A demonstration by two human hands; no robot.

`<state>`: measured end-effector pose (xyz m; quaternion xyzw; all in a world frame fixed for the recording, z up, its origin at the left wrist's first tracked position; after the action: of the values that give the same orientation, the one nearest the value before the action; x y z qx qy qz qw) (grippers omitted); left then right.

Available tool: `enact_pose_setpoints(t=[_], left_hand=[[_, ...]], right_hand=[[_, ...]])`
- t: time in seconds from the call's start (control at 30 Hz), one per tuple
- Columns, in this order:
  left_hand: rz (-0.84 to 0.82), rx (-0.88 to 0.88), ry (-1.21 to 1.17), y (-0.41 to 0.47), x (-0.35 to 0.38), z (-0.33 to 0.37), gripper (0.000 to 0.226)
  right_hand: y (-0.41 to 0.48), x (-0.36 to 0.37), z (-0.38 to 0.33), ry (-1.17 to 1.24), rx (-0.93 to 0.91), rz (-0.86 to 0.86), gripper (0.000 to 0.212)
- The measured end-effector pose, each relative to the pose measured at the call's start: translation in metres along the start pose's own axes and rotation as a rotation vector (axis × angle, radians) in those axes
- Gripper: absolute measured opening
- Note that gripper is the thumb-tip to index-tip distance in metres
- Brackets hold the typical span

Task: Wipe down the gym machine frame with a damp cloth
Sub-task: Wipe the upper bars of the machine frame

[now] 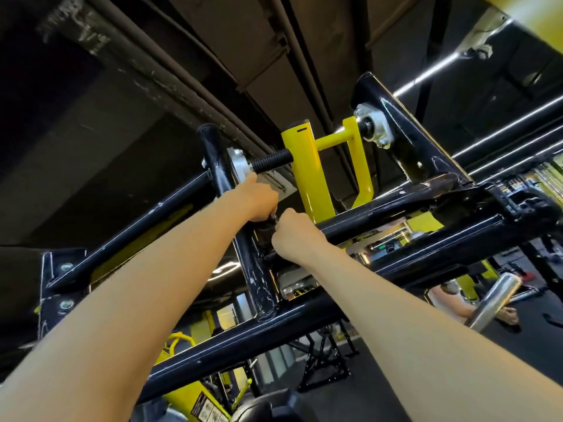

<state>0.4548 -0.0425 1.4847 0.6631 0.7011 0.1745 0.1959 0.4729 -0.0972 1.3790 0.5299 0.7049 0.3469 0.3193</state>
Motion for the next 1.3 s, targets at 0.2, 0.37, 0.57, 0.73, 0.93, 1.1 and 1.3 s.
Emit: enact_pose_setpoints(t=[0.2,0.37,0.57,0.73,0.93,1.1,1.3], left_hand=[[0.123,0.010,-0.350,-0.032,-0.001,0.010,0.025],[0.897,-0.346,-0.749,-0.090,0.039,-0.017,0.036],[0.953,-0.099,-0.815,-0.130,0.060,0.028,0.031],[1.052,-0.265,-0.931,-0.122,0.065,0.016,0.026],[1.099,-0.142,-0.964,-0.155,0.076,0.085,0.028],[1.124,-0.520,-1.169,-0.140,0.084,0.050,0.031],[1.060,-0.196,-1.176,-0.169,0.088,0.074,0.029]], right_hand=[[0.001,0.002,0.000,0.016,0.035,0.007,0.026],[0.001,0.002,0.001,-0.036,-0.018,0.008,0.033],[0.003,0.006,0.000,-0.077,-0.042,0.047,0.022],[-0.004,0.011,-0.004,-0.164,-0.112,-0.041,0.033],[-0.007,0.014,-0.004,-0.279,-0.169,-0.075,0.042],[-0.014,0.014,-0.006,-0.240,-0.157,-0.047,0.044],[-0.014,0.019,0.000,-0.252,-0.173,-0.047,0.051]])
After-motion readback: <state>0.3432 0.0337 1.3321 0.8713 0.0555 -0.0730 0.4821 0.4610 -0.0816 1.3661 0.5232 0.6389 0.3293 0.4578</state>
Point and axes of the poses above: each hand's wrist, its own y-axis towards the middle knuckle, its own x-axis out of the palm, z = x × y, the point moved 3 cm from there along y, towards the middle knuckle, and after that the axes turned 12 degrees about z, right-handed, at the moved point
